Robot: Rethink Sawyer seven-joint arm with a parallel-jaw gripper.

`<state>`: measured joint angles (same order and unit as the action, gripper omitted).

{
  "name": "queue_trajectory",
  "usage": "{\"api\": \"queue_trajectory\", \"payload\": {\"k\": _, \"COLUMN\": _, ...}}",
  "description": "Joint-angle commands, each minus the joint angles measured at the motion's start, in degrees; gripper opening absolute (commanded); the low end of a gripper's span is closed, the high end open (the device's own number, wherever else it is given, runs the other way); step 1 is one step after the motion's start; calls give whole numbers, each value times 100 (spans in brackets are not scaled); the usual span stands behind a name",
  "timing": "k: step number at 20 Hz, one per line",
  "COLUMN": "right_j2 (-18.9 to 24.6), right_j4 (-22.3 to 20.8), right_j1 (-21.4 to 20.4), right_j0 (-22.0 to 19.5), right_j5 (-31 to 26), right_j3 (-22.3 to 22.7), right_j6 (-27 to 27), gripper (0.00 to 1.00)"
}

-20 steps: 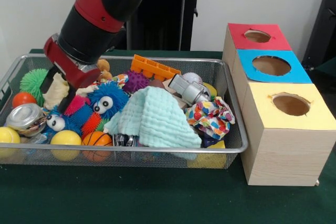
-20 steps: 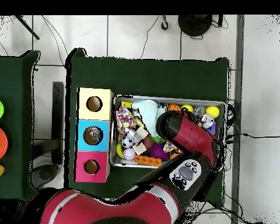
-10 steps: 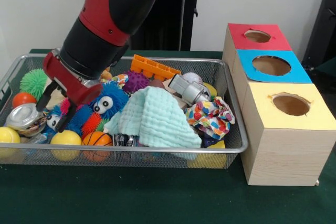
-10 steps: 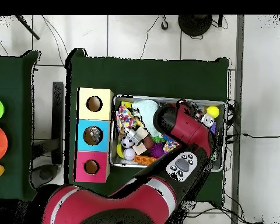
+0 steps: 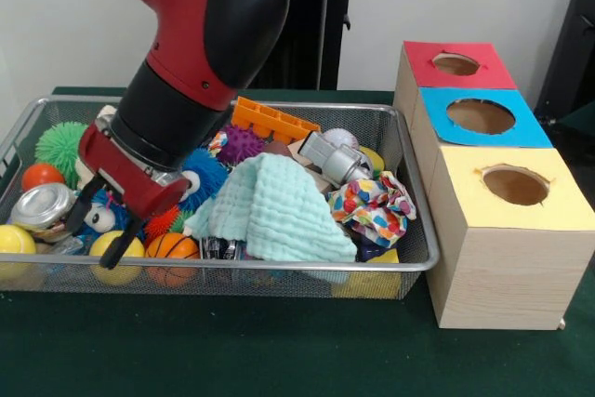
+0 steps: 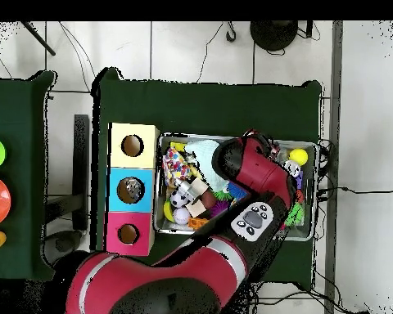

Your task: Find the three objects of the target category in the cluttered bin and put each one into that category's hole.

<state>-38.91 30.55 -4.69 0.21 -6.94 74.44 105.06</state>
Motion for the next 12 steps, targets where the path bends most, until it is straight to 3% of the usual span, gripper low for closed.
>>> {"api": "queue_trajectory", "payload": {"k": 1, "right_j2": 1111, "right_j4": 195, "right_j1": 331, "right_j0": -277, "right_j5": 215, "right_j3": -545, "right_j6": 1100, "gripper": 100}}
{"api": "queue_trajectory", "payload": {"k": 12, "right_j2": 1380, "right_j4": -255, "right_j1": -68, "right_j0": -518, "right_j5": 136, "right_j3": 7, "right_j6": 802, "gripper": 100}}
